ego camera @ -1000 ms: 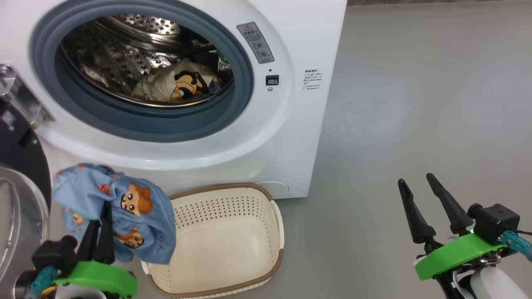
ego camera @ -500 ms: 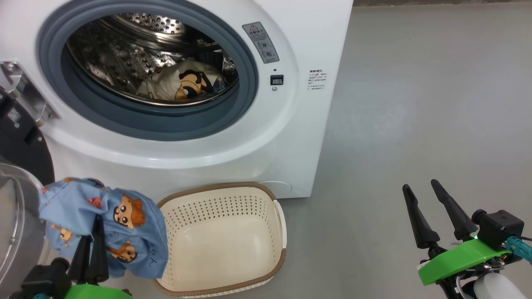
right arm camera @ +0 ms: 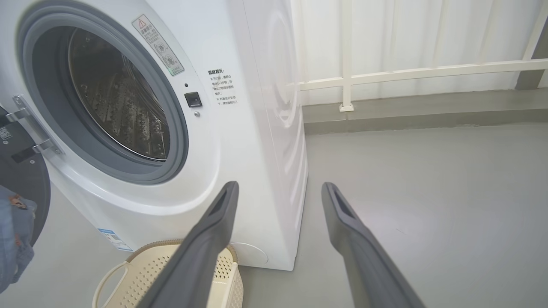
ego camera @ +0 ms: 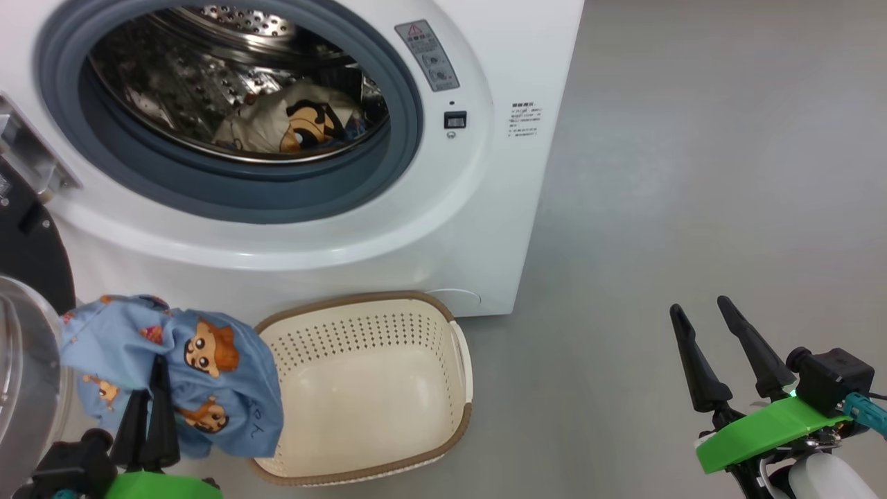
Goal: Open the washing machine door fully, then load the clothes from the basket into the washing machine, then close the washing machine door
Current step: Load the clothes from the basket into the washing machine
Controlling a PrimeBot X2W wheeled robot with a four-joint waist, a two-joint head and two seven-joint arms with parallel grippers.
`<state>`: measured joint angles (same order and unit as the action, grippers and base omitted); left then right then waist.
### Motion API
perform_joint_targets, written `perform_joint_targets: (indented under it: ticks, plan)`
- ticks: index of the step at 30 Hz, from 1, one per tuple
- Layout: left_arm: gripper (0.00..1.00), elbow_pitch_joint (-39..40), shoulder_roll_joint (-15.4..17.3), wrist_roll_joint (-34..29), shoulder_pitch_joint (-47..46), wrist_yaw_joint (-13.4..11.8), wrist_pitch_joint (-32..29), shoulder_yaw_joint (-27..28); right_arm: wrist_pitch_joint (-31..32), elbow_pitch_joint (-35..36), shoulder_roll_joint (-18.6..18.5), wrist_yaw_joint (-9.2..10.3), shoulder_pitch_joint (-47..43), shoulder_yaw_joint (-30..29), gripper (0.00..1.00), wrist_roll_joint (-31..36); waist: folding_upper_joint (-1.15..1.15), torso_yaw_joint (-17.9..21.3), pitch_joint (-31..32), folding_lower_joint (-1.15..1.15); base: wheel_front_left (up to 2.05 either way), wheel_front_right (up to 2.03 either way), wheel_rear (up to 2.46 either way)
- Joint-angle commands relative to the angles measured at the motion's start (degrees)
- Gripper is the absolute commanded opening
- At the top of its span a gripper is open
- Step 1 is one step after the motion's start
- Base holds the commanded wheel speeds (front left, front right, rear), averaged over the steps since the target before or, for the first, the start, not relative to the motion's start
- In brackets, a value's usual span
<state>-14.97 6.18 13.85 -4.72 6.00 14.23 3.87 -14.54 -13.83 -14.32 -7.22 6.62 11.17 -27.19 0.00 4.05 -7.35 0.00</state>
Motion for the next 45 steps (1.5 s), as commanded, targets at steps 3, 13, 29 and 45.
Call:
perform_joint_targets:
  ticks: [3, 13, 29, 45]
  plan:
    - [0.0, 1.73, 0.81, -0.5, -3.84, 0.37, 0.76, 1.94, -0.46, 1.57, -0.35, -0.26, 2.12, 0.94, 1.0, 0.38, 0.0, 0.42, -1.8, 0.0, 0.0, 0.0, 0.0]
    - [0.0, -1.3, 2.11, -0.35, -14.1, 1.02, 0.76, 0.67, -0.46, 2.09, 0.93, -0.26, 6.03, 1.57, 1.0, 0.56, 0.0, 2.27, -9.0, 0.0, 0.0, 0.0, 0.0]
    - [0.0, -14.23, 7.44, 0.35, -38.09, 1.42, 0.77, -1.74, -0.46, 2.34, 4.06, -0.26, 11.81, 2.75, 1.0, 0.52, 0.0, 7.25, -18.03, 0.0, 0.0, 0.0, 0.0]
    - [0.0, -33.21, 13.76, -0.54, -60.65, 1.41, 0.77, -2.95, -0.46, 2.74, 7.33, -0.26, 15.64, 4.55, 1.0, 0.13, 0.0, 12.52, -24.38, 0.0, 0.0, 0.0, 0.0]
